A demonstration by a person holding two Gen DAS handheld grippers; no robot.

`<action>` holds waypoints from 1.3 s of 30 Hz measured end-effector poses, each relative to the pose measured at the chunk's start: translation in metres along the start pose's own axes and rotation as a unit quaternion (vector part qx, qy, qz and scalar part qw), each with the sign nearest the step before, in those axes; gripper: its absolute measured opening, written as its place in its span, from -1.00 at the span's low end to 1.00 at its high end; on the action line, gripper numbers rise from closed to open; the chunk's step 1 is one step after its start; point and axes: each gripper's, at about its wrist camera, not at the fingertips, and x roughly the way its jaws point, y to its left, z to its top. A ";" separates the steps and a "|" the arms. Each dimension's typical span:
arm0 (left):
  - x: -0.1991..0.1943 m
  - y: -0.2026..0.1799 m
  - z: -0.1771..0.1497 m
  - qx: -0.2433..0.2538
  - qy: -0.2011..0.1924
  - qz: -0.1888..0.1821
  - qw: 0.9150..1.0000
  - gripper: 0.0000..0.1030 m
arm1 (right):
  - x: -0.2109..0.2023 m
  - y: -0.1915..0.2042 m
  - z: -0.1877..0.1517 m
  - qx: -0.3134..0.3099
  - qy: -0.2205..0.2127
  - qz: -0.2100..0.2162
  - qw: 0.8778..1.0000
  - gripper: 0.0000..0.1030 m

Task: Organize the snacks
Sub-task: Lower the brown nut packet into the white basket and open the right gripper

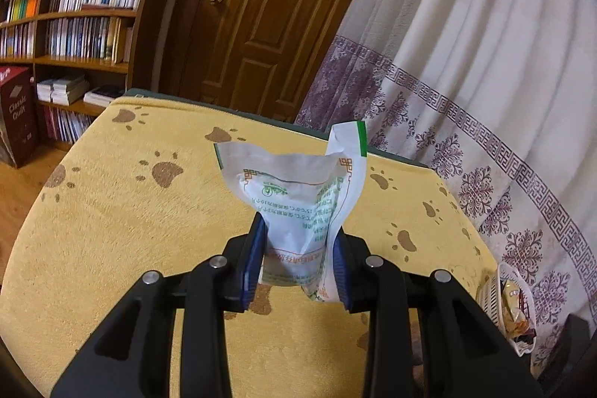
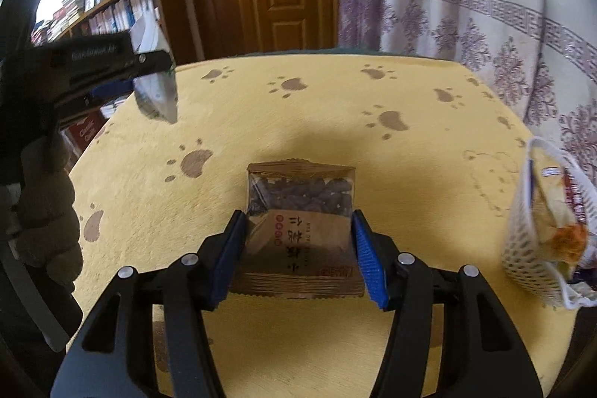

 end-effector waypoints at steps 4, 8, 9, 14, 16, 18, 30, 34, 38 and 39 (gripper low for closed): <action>-0.006 -0.013 -0.002 0.021 -0.010 0.001 1.000 -0.36 | -0.015 -0.012 0.004 0.011 -0.016 -0.014 1.000 0.14; -0.011 -0.024 -0.003 0.035 -0.016 -0.004 0.999 -0.36 | -0.028 -0.024 0.007 0.020 -0.029 -0.029 0.999 0.14; -0.012 -0.025 -0.004 0.039 -0.018 -0.005 0.999 -0.36 | -0.033 -0.028 0.008 0.023 -0.034 -0.034 0.999 0.14; -0.016 -0.037 -0.007 0.053 -0.021 -0.012 0.998 -0.36 | -0.049 -0.046 0.011 0.037 -0.049 -0.057 0.996 0.14; -0.017 -0.042 -0.009 0.060 -0.022 -0.014 0.998 -0.36 | -0.055 -0.054 0.012 0.043 -0.054 -0.067 0.995 0.14; -0.019 -0.047 -0.011 0.067 -0.025 -0.015 0.997 -0.36 | -0.061 -0.065 0.013 0.050 -0.060 -0.080 0.994 0.14; -0.027 -0.076 -0.024 0.108 -0.031 -0.026 0.993 -0.36 | -0.090 -0.132 0.011 0.105 -0.083 -0.157 0.978 0.15; -0.029 -0.087 -0.030 0.125 -0.033 -0.029 0.991 -0.36 | -0.097 -0.156 0.006 0.125 -0.086 -0.180 0.972 0.15; -0.032 -0.098 -0.035 0.142 -0.036 -0.030 0.989 -0.36 | -0.100 -0.177 0.002 0.144 -0.087 -0.202 0.965 0.15; -0.033 -0.100 -0.036 0.145 -0.037 -0.031 0.988 -0.36 | -0.099 -0.180 0.002 0.147 -0.087 -0.205 0.964 0.15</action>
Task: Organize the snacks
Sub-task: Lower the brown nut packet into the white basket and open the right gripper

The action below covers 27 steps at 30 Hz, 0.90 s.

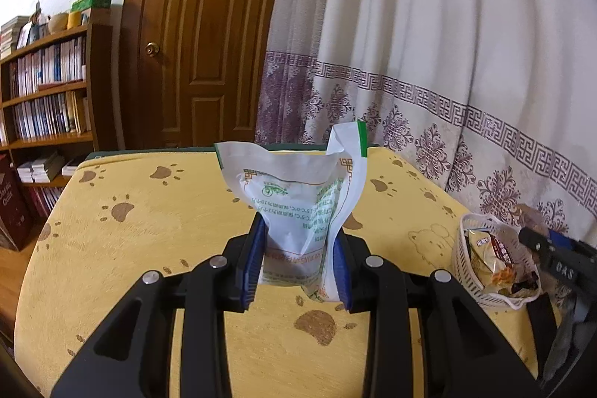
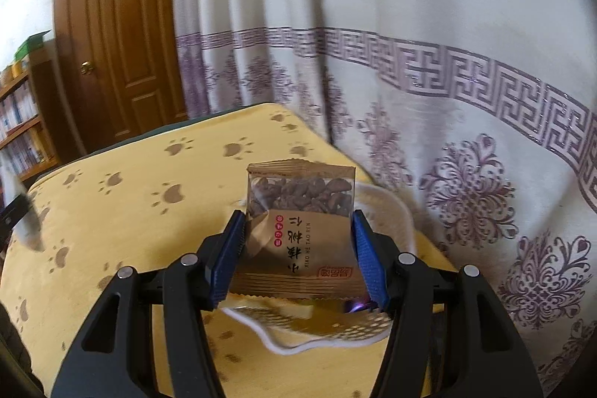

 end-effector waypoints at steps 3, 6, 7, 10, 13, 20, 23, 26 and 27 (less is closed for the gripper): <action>-0.002 -0.011 -0.003 0.016 -0.004 -0.003 1.000 -0.36 | 0.007 -0.014 0.000 0.014 0.006 -0.012 1.000 0.15; -0.005 -0.019 -0.005 0.029 -0.007 -0.005 1.000 -0.36 | 0.013 -0.023 0.000 0.024 0.015 -0.014 0.999 0.15; -0.005 -0.023 -0.006 0.033 -0.007 -0.007 0.999 -0.36 | 0.017 -0.026 0.000 0.027 0.018 -0.017 0.999 0.15; -0.006 -0.029 -0.008 0.041 -0.007 -0.010 0.999 -0.36 | 0.028 -0.034 -0.002 0.038 0.031 -0.020 0.999 0.15; -0.007 -0.035 -0.011 0.048 -0.007 -0.014 0.999 -0.36 | 0.038 -0.040 -0.005 0.047 0.048 -0.015 0.998 0.16; -0.006 -0.046 -0.016 0.062 -0.004 -0.020 0.998 -0.36 | 0.046 -0.048 -0.012 0.061 0.060 -0.014 0.996 0.20; -0.005 -0.047 -0.018 0.065 -0.001 -0.021 0.998 -0.36 | 0.037 -0.047 -0.015 0.058 0.048 -0.014 0.997 0.20; -0.003 -0.048 -0.019 0.068 0.002 -0.020 0.998 -0.36 | 0.026 -0.043 -0.017 0.052 0.035 -0.013 0.998 0.20; -0.002 -0.049 -0.019 0.069 0.003 -0.020 0.997 -0.36 | 0.023 -0.043 -0.018 0.051 0.033 -0.012 0.998 0.20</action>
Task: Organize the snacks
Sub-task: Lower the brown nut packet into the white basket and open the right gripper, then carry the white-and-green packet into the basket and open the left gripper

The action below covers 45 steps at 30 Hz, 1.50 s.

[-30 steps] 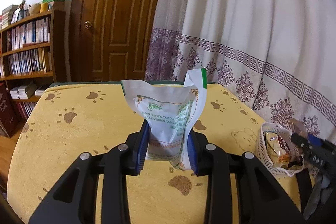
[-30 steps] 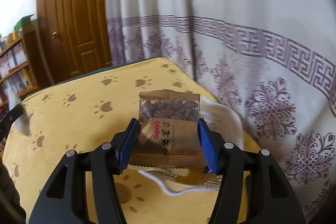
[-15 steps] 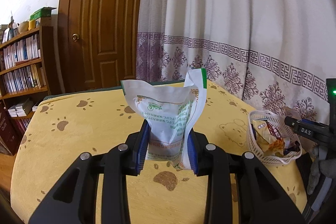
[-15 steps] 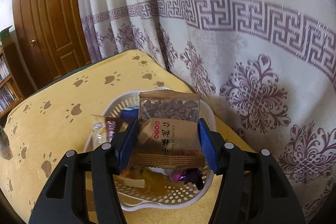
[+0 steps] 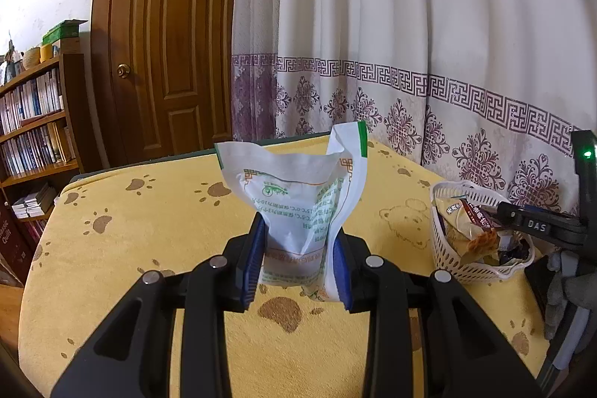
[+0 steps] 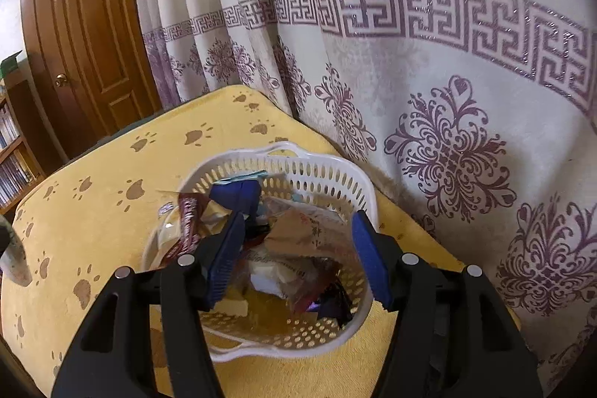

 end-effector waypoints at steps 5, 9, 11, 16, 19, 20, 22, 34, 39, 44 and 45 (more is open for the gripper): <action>0.001 -0.004 -0.002 0.007 0.002 0.001 1.000 -0.36 | -0.018 0.008 -0.011 -0.012 -0.021 0.008 1.000 0.34; 0.004 -0.009 -0.003 0.014 0.006 0.002 1.000 -0.36 | -0.030 0.015 -0.021 -0.021 -0.031 0.021 0.999 0.34; 0.005 -0.013 -0.005 0.021 0.007 0.002 1.000 -0.36 | -0.033 0.017 -0.024 -0.024 -0.034 0.027 0.999 0.34; 0.009 -0.027 -0.013 0.040 0.016 0.003 0.999 -0.36 | -0.043 0.018 -0.038 -0.029 -0.043 0.042 0.998 0.34; 0.013 -0.041 -0.020 0.057 0.026 0.002 0.998 -0.36 | -0.046 0.014 -0.049 -0.029 -0.041 0.050 0.997 0.41; 0.014 -0.045 -0.021 0.059 0.028 0.001 0.998 -0.36 | -0.046 0.013 -0.051 -0.031 -0.041 0.051 0.997 0.41; 0.015 -0.056 -0.024 0.066 0.034 -0.002 0.997 -0.36 | -0.048 0.011 -0.059 -0.037 -0.043 0.050 0.997 0.41; 0.022 -0.122 -0.014 0.124 0.032 -0.010 0.992 -0.36 | -0.047 -0.012 -0.082 -0.024 -0.036 0.076 0.996 0.41; 0.033 -0.147 -0.013 0.142 0.038 -0.017 0.989 -0.36 | -0.045 -0.023 -0.086 -0.015 -0.033 0.082 0.996 0.41; 0.043 -0.164 -0.011 0.155 0.041 -0.023 0.987 -0.36 | -0.045 -0.030 -0.086 -0.009 -0.035 0.084 0.996 0.41; 0.045 -0.168 -0.010 0.159 0.039 -0.022 0.986 -0.35 | -0.044 -0.031 -0.086 -0.009 -0.034 0.084 0.996 0.41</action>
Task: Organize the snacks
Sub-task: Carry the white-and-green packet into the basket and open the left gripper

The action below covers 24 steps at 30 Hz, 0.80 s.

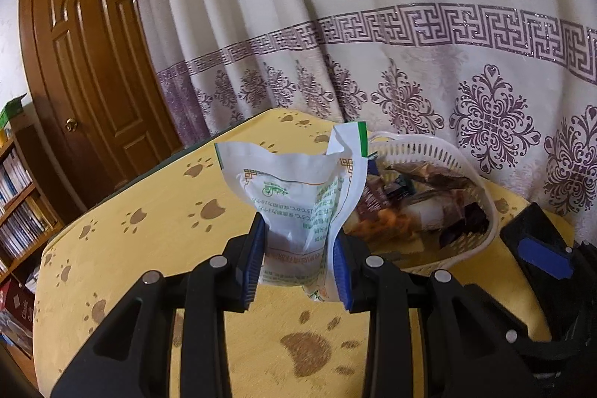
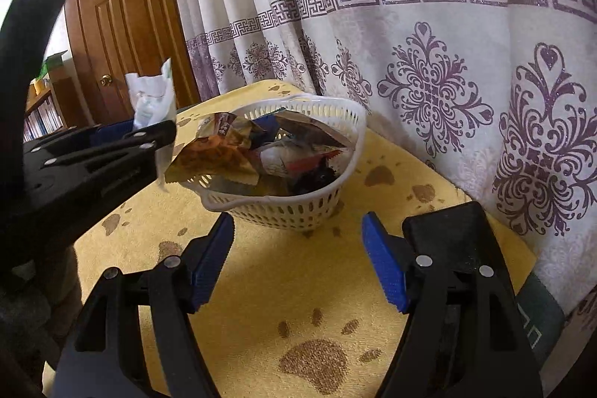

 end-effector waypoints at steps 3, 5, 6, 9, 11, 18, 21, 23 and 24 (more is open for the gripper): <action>0.007 -0.005 0.006 0.005 0.001 -0.001 1.000 -0.36 | 0.001 -0.003 0.000 0.002 0.001 0.001 1.000 0.41; 0.011 -0.006 0.008 0.007 0.001 0.002 1.000 -0.35 | 0.001 -0.004 -0.001 0.004 0.001 0.002 1.000 0.41; 0.013 -0.007 0.009 0.007 0.002 0.003 1.000 -0.35 | 0.002 -0.005 0.000 0.005 0.001 0.002 1.000 0.41; 0.019 -0.007 0.012 0.005 0.004 0.003 1.000 -0.35 | 0.001 -0.007 0.000 0.008 -0.001 0.003 1.000 0.41; 0.023 -0.008 0.013 0.004 0.005 0.003 1.000 -0.35 | 0.000 -0.007 0.000 0.009 -0.002 0.004 1.000 0.41; 0.034 -0.012 0.018 0.007 0.005 0.005 1.000 -0.34 | 0.002 -0.010 0.002 0.012 -0.003 0.005 1.000 0.41; 0.036 -0.015 0.021 0.007 0.002 0.001 1.000 -0.32 | 0.004 -0.011 0.002 0.013 -0.001 0.005 1.000 0.41; 0.038 -0.017 0.024 0.007 -0.001 -0.004 1.000 -0.32 | 0.004 -0.012 0.001 0.014 0.000 0.005 1.000 0.41; 0.038 -0.019 0.025 0.009 -0.003 -0.004 1.000 -0.32 | 0.004 -0.012 0.000 0.015 0.001 0.005 1.000 0.41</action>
